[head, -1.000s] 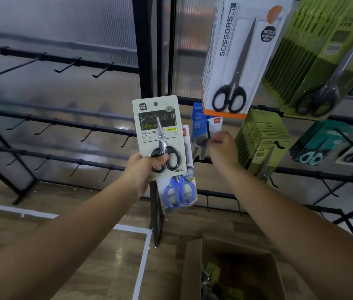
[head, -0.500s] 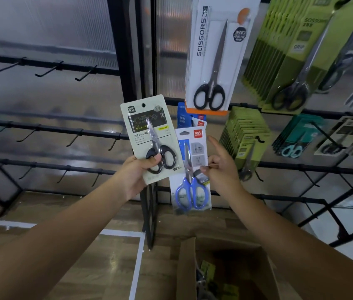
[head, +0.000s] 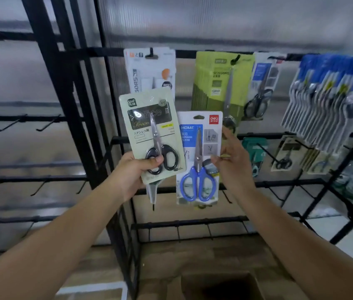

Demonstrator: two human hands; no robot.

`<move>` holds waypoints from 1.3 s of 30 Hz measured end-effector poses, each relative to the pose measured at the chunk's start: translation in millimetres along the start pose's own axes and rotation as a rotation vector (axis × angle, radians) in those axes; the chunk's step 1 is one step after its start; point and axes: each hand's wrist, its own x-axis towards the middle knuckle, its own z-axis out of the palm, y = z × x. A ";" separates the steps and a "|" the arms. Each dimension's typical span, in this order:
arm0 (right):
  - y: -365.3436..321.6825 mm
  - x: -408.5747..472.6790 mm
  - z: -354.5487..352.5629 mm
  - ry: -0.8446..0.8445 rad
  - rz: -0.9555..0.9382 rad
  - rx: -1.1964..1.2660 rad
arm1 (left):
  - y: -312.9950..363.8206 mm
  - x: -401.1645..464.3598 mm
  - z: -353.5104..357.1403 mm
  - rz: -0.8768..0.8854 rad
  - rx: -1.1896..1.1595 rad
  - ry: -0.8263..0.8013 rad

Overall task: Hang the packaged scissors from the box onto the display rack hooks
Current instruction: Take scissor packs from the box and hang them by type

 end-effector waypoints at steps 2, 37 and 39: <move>-7.8 9.5 -21.1 0.016 -0.009 0.001 | 3.8 9.1 24.6 0.022 0.003 -0.012; -27.2 203.4 -218.0 -0.053 -0.074 -0.206 | 36.4 140.1 263.1 0.101 -0.074 0.288; -22.3 205.1 -218.5 -0.051 -0.046 -0.232 | 38.4 137.8 261.8 0.108 -0.046 0.233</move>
